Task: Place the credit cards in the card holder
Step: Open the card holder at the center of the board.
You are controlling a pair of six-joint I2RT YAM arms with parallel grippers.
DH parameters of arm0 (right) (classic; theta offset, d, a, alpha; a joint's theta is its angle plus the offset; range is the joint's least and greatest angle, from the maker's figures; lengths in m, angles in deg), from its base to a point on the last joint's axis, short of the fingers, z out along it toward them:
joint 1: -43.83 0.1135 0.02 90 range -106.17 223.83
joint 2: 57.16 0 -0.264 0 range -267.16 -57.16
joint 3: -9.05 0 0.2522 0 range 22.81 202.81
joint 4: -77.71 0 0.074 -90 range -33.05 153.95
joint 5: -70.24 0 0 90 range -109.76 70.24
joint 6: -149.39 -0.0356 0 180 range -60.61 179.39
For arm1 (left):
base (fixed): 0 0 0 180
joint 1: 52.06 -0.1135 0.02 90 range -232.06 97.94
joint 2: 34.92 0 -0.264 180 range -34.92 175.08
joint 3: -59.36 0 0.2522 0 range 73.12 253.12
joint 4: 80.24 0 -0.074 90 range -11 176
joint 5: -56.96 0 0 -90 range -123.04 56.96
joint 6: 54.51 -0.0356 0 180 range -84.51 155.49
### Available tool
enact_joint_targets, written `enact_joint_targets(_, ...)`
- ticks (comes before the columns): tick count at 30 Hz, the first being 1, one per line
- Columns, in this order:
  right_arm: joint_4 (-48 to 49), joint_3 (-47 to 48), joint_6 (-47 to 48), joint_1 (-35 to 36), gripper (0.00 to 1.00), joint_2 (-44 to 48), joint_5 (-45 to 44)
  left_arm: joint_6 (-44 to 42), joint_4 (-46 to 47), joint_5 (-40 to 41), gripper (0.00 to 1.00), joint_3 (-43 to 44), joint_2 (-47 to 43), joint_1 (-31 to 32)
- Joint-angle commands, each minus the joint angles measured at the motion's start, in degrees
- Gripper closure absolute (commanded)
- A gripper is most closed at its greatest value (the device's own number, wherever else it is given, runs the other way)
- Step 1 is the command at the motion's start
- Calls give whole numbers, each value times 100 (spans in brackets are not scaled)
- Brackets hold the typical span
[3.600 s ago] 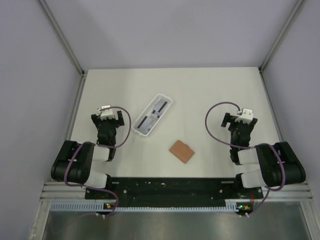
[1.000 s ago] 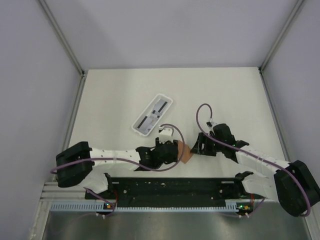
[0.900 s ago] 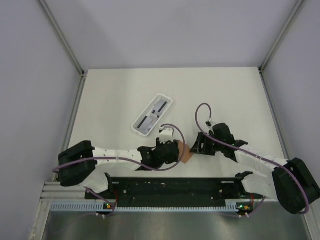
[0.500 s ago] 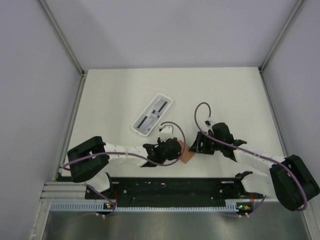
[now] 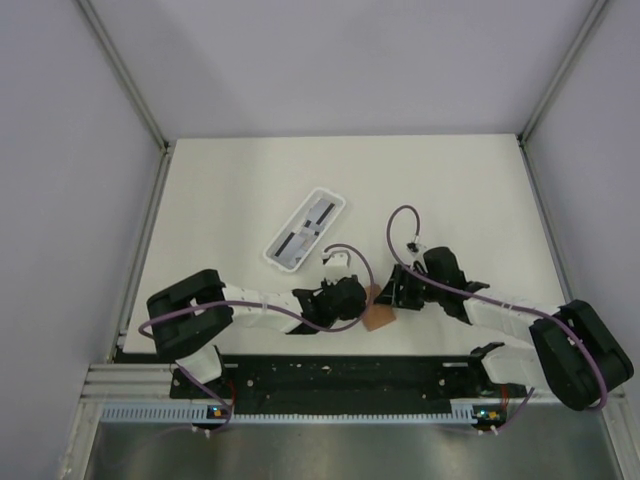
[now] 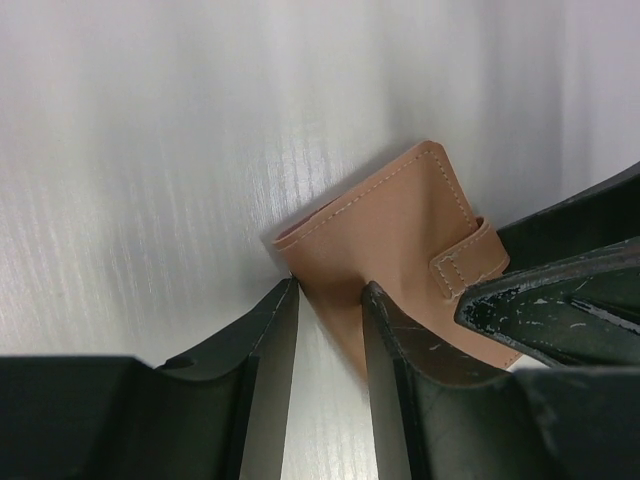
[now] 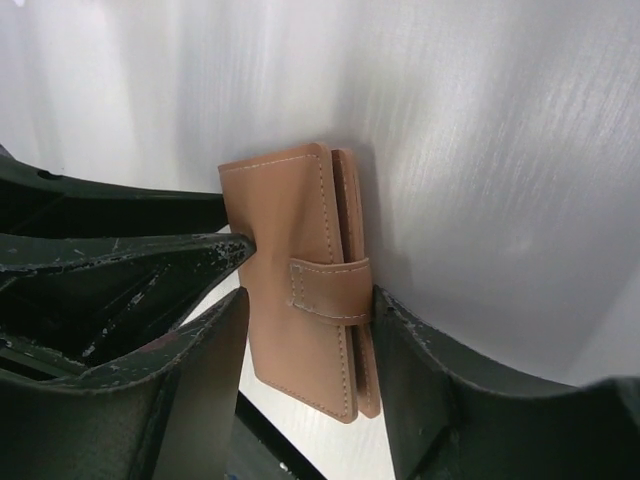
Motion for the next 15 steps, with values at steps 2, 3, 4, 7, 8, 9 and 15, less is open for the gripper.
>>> enact_joint_targets(2,125,-300,-142,27,53,-146,297,109,96,-291,63,-101,262,2)
enact_joint_targets(3,169,-318,-168,27,56,-120,341,109,105,-300,63,-101,271,2)
enact_joint_targets(4,195,-318,-168,27,60,-102,403,118,105,-308,64,-101,280,2)
enact_joint_targets(7,143,-301,-151,27,75,55,526,135,122,-309,64,-145,227,2)
enact_joint_targets(8,56,-266,-142,27,82,152,518,135,122,-300,62,-163,192,2)
enact_joint_targets(9,-102,-231,-107,27,88,275,483,153,113,-282,58,-189,105,-7)
enact_joint_targets(15,-1999,516,437,27,100,1522,-492,127,544,-388,47,-891,-1133,-358)
